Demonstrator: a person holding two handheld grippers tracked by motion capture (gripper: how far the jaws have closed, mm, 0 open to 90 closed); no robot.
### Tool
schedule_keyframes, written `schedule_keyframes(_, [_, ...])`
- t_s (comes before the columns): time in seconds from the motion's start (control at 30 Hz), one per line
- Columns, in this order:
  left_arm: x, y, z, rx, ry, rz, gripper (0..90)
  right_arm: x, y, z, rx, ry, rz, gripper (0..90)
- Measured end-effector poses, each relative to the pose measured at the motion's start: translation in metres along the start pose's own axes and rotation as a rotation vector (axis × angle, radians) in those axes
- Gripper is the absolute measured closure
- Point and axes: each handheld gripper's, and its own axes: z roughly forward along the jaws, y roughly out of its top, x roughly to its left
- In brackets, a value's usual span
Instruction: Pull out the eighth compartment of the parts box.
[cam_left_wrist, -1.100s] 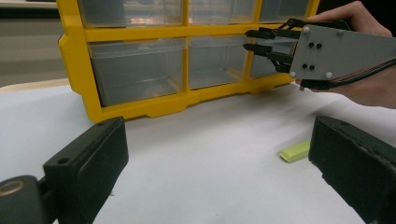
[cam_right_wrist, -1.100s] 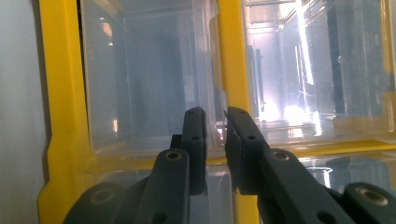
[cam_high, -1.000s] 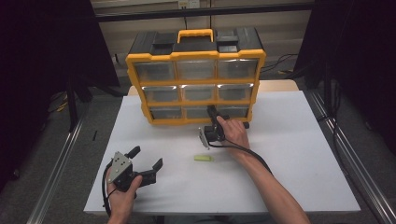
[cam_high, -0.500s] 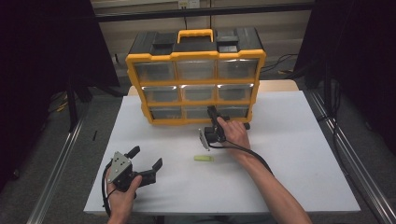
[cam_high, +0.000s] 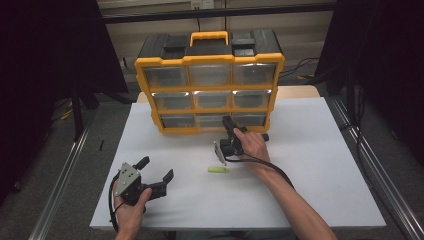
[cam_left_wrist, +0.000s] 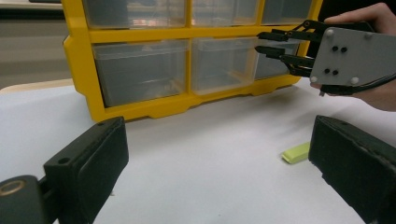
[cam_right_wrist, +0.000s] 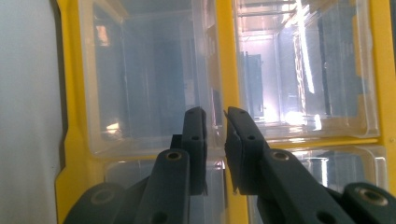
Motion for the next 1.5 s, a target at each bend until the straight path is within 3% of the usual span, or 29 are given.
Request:
schedule_keyframes(0.17, [-0.001,0.001,-0.001,-0.005,0.013,0.0,4.9,0.0,0.0,-0.003,-0.014,-0.002,-0.016,78.6])
schedule_keyframes(0.23, [-0.001,0.001,-0.001,-0.007,0.018,0.003,4.9,0.001,0.0,-0.005,-0.008,0.005,0.001,78.7])
schedule_keyframes(0.27, [0.0,0.001,-0.001,-0.006,0.017,0.003,4.9,0.0,0.0,-0.005,-0.015,0.007,-0.027,78.7])
schedule_keyframes(0.33, [0.0,0.001,-0.001,-0.006,0.019,0.005,4.9,0.002,0.0,-0.007,-0.012,0.003,-0.002,78.7])
schedule_keyframes(0.63, [0.001,0.001,-0.001,-0.009,0.029,0.003,5.2,0.001,0.0,-0.012,-0.031,-0.003,-0.019,78.6])
schedule_keyframes(0.83, [0.0,0.001,-0.002,-0.013,0.022,0.006,5.2,0.003,0.001,-0.015,-0.024,-0.01,0.006,78.6])
schedule_keyframes(1.5, [0.0,0.001,-0.001,-0.014,0.015,0.009,5.2,0.003,0.004,-0.028,-0.049,-0.017,-0.007,78.8])
